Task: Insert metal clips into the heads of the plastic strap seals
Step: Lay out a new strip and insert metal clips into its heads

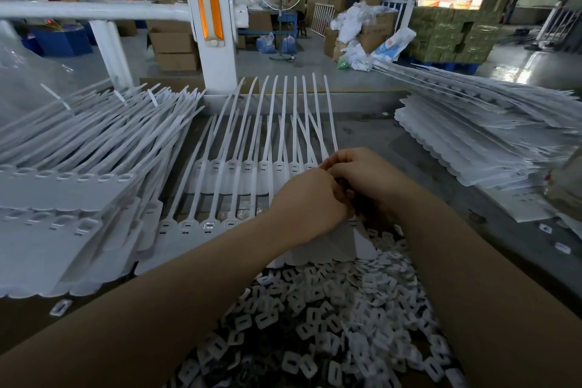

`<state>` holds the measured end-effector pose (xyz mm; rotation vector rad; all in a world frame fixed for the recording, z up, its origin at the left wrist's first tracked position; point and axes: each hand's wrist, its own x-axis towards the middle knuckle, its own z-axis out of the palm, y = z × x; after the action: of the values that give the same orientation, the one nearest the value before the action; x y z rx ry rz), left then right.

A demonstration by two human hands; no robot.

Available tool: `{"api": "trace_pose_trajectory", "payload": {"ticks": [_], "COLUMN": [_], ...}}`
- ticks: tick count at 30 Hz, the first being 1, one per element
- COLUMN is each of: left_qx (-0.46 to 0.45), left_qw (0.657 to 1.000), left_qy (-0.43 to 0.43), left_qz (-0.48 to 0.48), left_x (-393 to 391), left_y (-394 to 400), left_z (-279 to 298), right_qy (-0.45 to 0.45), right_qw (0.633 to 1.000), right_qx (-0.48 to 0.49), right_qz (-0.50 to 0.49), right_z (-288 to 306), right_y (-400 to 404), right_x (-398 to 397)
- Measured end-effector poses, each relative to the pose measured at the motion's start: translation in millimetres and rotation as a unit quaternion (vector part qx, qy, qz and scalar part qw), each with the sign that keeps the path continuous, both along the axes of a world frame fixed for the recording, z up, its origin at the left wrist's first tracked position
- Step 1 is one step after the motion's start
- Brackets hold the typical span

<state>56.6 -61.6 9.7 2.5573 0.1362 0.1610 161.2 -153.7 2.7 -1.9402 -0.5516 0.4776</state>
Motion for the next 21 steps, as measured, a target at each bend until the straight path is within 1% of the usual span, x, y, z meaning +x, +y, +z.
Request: {"api": "trace_pose_trajectory", "payload": {"ticks": [5,9,13,16,18,21], "left_qx": [0.064,0.088,0.144,0.178,0.167,0.106], "left_qw": [0.996,0.992,0.980,0.972,0.975,0.987], "left_qy": [-0.015,-0.023,-0.039,-0.045,-0.054,-0.060], "left_qz": [-0.055,-0.087,-0.130,-0.145,-0.139,-0.105], "left_x": [-0.7,-7.1,-14.1,-16.5,-16.4,-14.1], "left_y": [1.5,3.2,8.0,11.1,12.1,11.5], "left_z": [3.4,4.7,5.3,2.6,0.0,-1.6], "right_qy": [-0.014,-0.020,-0.022,-0.016,-0.018,-0.020], "right_qw": [1.000,1.000,1.000,1.000,1.000,1.000], "right_qx": [-0.013,-0.008,-0.015,-0.011,-0.011,-0.016], "right_qz": [0.002,0.008,0.016,0.013,0.011,0.008], "right_z": [1.4,1.4,2.8,3.4,3.2,2.5], "right_y": [-0.9,-1.5,-1.4,-1.0,-1.1,-1.4], "right_x": [-0.3,-1.1,-1.8,-2.6,-2.0,-0.2]}}
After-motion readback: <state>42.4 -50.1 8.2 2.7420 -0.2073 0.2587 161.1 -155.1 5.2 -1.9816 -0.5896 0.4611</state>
